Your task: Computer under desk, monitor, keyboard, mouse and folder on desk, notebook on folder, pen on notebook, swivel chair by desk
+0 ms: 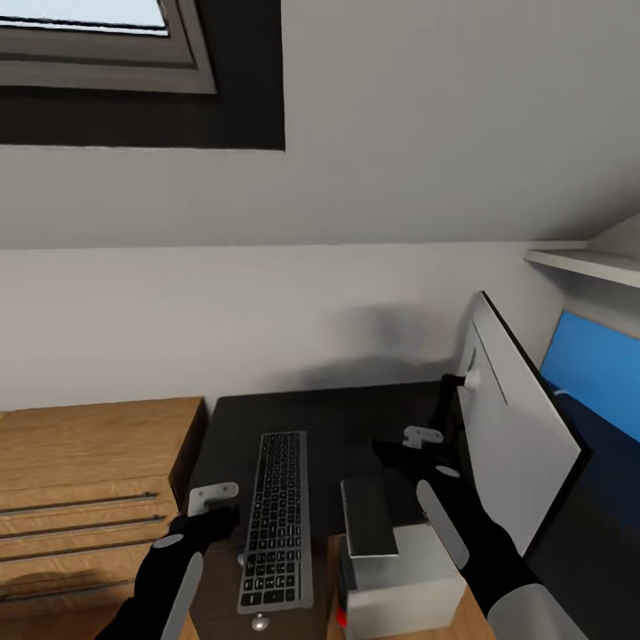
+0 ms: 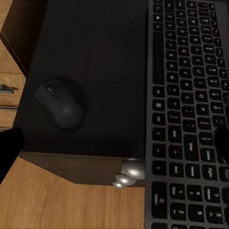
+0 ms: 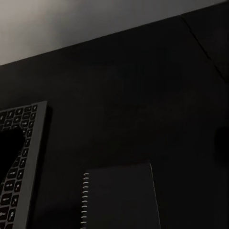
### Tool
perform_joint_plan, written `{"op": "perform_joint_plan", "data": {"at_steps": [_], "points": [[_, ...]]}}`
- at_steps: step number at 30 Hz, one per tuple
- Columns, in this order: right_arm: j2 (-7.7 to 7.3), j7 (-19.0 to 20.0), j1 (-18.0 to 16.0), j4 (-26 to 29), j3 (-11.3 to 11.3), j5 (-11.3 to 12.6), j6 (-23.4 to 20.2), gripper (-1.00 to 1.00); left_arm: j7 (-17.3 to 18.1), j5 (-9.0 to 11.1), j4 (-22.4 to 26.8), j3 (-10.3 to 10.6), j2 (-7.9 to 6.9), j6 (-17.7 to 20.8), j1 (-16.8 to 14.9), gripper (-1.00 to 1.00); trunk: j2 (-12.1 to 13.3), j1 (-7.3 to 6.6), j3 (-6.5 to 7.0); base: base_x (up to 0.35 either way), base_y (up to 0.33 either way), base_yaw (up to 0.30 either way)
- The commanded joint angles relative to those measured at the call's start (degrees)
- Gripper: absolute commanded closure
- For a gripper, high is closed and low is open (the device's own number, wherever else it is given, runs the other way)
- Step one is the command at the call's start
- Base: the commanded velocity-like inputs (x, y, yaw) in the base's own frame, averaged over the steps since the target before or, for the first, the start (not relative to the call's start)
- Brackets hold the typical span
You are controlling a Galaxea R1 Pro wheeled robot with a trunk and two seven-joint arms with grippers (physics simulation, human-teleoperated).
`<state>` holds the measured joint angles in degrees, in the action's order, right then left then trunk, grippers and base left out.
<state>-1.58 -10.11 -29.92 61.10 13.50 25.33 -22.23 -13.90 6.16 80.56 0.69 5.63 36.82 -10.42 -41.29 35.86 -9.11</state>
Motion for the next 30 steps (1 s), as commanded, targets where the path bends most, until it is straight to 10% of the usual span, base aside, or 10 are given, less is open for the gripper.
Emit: {"op": "perform_joint_plan", "data": {"at_steps": [1,30], "points": [[-0.08,-0.59,-0.06,0.09,0.22,0.60,0.09,-1.00,-0.51,0.59,0.09,0.04,-0.03,0.20,-0.04,-1.00,-0.08,0.02,-0.10,0.143,-0.038,0.003],[-1.62,-1.28,-0.06,-0.38,-0.38,0.82,0.78,-1.00,-0.51,0.69,0.03,0.02,-0.09,-1.32,-0.04,-1.00,-0.08,0.02,0.14,0.100,-0.003,-0.040]]}}
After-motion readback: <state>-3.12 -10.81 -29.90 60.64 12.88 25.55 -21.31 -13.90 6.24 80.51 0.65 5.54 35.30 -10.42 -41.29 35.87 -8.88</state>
